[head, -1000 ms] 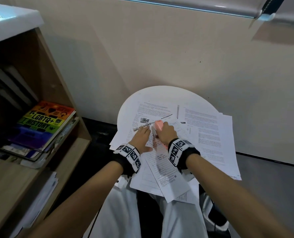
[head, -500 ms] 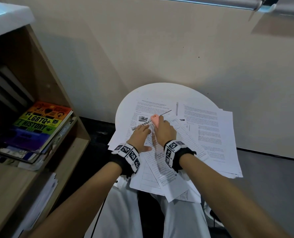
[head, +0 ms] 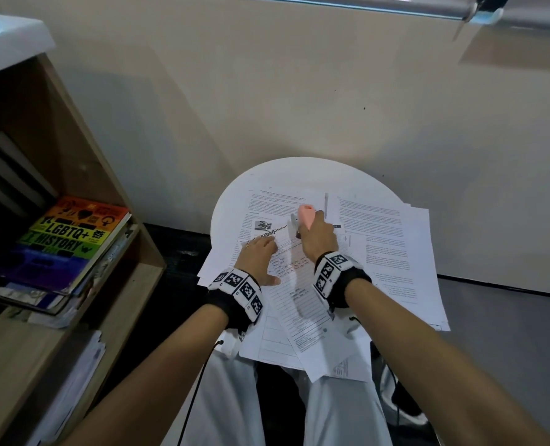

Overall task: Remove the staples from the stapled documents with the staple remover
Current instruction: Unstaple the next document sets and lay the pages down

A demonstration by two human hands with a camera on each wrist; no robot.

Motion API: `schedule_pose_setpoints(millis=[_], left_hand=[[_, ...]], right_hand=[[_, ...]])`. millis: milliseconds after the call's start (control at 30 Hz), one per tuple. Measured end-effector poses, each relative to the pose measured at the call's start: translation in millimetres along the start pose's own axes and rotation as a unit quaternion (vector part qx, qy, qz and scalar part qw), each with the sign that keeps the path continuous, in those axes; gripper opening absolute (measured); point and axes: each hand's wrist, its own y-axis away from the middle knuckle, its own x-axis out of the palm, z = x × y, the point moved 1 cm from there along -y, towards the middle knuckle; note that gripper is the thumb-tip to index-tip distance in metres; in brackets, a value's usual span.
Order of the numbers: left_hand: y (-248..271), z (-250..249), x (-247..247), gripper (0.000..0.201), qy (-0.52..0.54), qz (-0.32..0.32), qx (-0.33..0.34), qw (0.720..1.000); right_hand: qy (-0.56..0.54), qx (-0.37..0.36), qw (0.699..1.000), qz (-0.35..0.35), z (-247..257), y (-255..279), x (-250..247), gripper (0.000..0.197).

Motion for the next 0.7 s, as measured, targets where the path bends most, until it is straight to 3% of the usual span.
schedule_pose_setpoints(millis=[133, 267, 333, 467, 700], left_hand=[[-8, -16, -1, 0.06, -0.036, -0.032, -0.062, 0.997], [-15, -41, 11, 0.071, -0.097, -0.047, -0.11, 0.988], [-19, -54, 19, 0.072, -0.076, -0.057, -0.092, 0.991], [-30, -70, 25, 0.067, 0.003, -0.007, 0.002, 1.0], [-37, -79, 23, 0.059, -0.018, -0.007, 0.005, 1.0]], right_hand=[[0.019, 0.012, 1.0, -0.01, -39, 2, -27, 0.044], [0.039, 0.032, 0.999, 0.002, -71, 8, -40, 0.052], [0.045, 0.026, 0.999, 0.01, -76, 9, -40, 0.054], [0.06, 0.015, 0.998, 0.012, -73, 8, -39, 0.05], [0.087, 0.043, 0.995, 0.008, -65, 4, -33, 0.046]])
